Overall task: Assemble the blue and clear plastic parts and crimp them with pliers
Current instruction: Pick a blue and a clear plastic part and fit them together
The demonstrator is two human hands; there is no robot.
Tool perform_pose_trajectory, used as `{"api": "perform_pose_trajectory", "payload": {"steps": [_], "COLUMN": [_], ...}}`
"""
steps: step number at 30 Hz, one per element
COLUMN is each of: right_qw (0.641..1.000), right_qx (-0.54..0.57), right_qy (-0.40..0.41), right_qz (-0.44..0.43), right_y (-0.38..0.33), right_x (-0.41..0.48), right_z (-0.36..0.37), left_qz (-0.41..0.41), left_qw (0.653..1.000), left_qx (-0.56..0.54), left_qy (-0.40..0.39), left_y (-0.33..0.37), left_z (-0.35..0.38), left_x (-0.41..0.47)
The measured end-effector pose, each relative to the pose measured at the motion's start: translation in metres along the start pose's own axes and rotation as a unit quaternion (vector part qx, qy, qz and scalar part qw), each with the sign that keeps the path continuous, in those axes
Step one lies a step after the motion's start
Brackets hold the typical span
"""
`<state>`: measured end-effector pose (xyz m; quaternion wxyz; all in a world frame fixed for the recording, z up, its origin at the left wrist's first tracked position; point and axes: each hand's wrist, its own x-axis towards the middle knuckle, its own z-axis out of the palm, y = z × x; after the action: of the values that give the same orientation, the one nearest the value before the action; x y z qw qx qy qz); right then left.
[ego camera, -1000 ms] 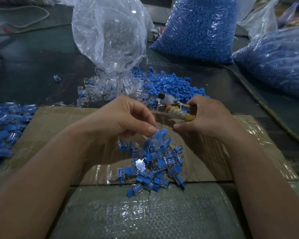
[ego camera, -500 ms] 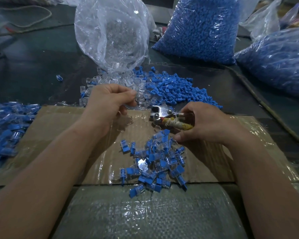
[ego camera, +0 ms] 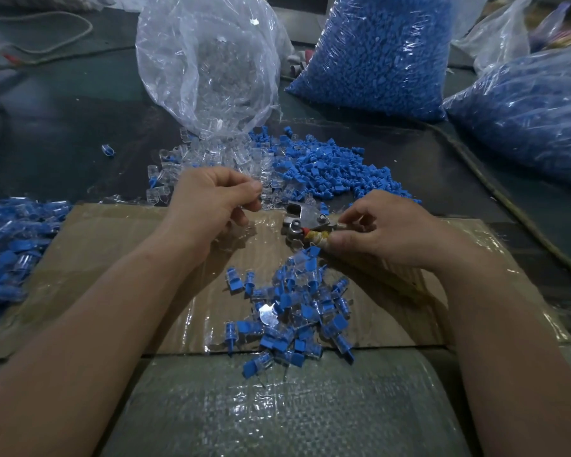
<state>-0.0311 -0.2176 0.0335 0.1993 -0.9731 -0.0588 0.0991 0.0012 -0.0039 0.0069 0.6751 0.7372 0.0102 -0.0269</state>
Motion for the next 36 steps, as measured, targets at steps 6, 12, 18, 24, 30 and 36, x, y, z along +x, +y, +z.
{"api": "perform_pose_trajectory", "payload": {"steps": [6,12,18,24,30,36], "right_qw": [0.991,0.986,0.997,0.996,0.991,0.973], "right_qx": [-0.001,0.016,0.030,0.019,0.048,0.076], "right_qy": [0.133,0.166,0.069,0.083,0.128,0.217], "right_qz": [-0.011,-0.003,0.007,0.013,0.005,-0.011], "right_y": [0.000,0.000,-0.002,0.004,0.000,0.001], "right_x": [0.011,0.025,0.037,0.042,0.038,0.036], "right_z": [0.008,0.013,0.017,0.016,0.019,0.022], "left_qz": [0.038,0.158,0.183,0.182,0.169,0.169], "left_qw": [0.997,0.952,0.930,0.928,0.930,0.928], "left_qx": [0.064,0.258,0.317,0.324,0.327,0.332], "left_qy": [0.012,0.036,0.039,0.031,0.023,0.021], "left_y": [-0.004,-0.009,-0.009,-0.009,-0.007,-0.009], "left_z": [0.002,0.006,0.007,0.008,0.007,0.007], "left_x": [0.004,0.002,0.003,0.001,0.000,0.001]}}
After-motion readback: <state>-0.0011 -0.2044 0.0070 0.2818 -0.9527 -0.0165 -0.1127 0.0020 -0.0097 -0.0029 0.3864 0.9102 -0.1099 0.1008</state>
